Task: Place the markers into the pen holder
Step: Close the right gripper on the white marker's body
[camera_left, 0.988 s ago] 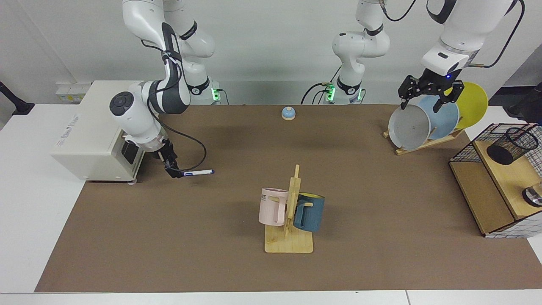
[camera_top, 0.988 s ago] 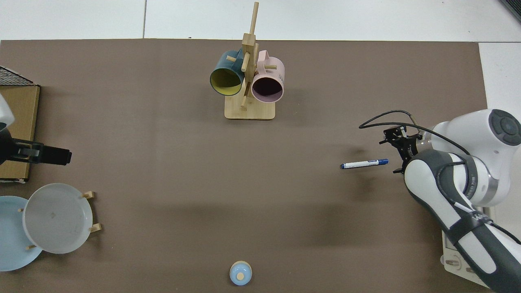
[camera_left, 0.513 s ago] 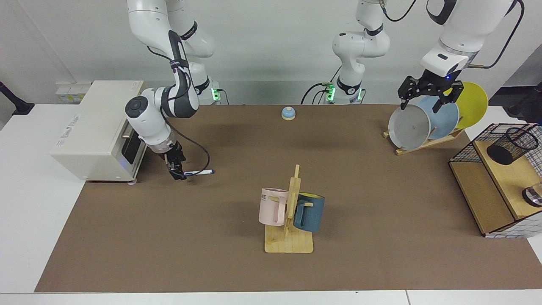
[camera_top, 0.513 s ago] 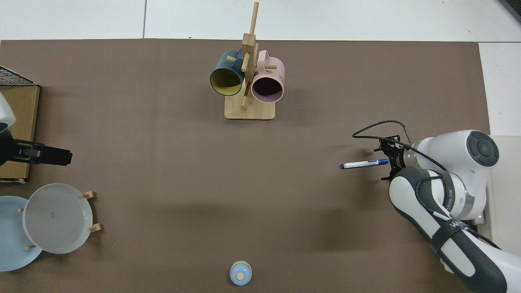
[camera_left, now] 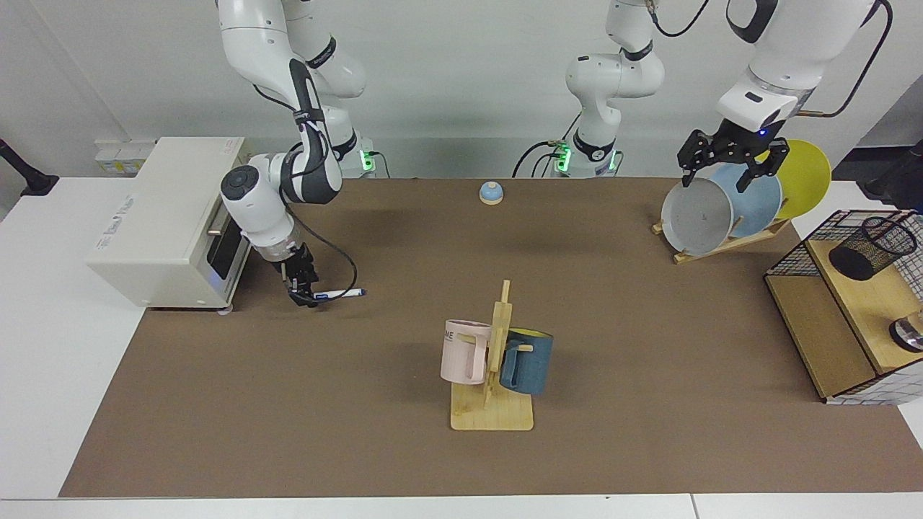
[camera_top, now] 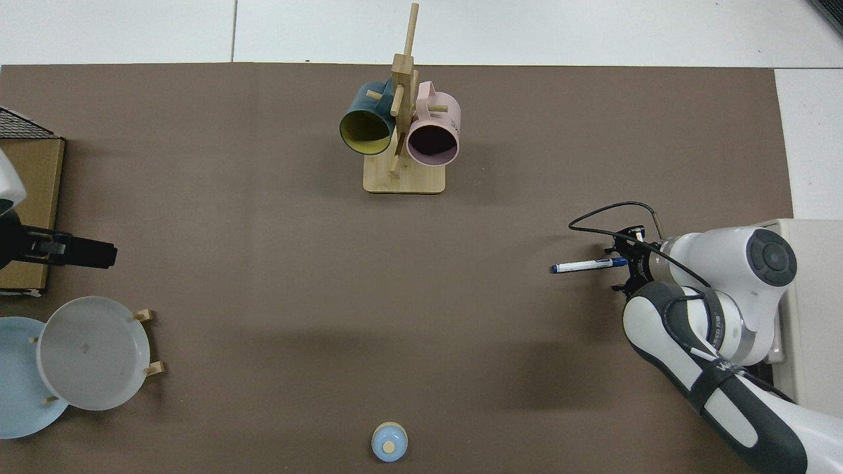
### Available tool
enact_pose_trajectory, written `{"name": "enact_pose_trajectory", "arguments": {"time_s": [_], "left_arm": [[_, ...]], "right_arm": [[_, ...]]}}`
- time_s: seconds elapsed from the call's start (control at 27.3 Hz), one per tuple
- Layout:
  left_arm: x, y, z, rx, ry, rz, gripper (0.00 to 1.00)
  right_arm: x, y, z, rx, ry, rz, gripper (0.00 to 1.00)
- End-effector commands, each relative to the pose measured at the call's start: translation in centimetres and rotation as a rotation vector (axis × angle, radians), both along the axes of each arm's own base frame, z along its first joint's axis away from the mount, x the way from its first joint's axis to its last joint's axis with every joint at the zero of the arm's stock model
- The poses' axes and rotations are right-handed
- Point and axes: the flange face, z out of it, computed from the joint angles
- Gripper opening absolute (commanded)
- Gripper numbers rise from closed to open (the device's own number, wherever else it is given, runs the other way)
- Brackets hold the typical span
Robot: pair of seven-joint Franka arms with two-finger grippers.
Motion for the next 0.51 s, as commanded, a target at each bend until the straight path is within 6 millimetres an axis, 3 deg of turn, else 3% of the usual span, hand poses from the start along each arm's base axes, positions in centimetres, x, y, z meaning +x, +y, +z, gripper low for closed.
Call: {"name": "enact_pose_trajectory", "arguments": {"time_s": [0.0,0.07,0.15,0.48], "left_arm": [[-0.35,0.19,-0.02,0.007,0.0,0.009,1.0],[-0.35,0.19,-0.02,0.007,0.0,0.009,1.0],[-0.35,0.19,-0.02,0.007,0.0,0.007,1.0],[-0.13,0.08,-0.06,0.005,-0.009,0.006,1.0]], "right_arm": [[-0.24,-0.34,-0.51,-0.002,-0.029,-0.037,0.34],[-0.24,-0.34,-0.51,-0.002,-0.03,-0.036,0.13],[-0.24,-0.1,-0.51,-0.002,-0.03,-0.031,0.0],[-0.08,0.39,-0.33,-0.001,-0.031,-0.012,0.0]]}}
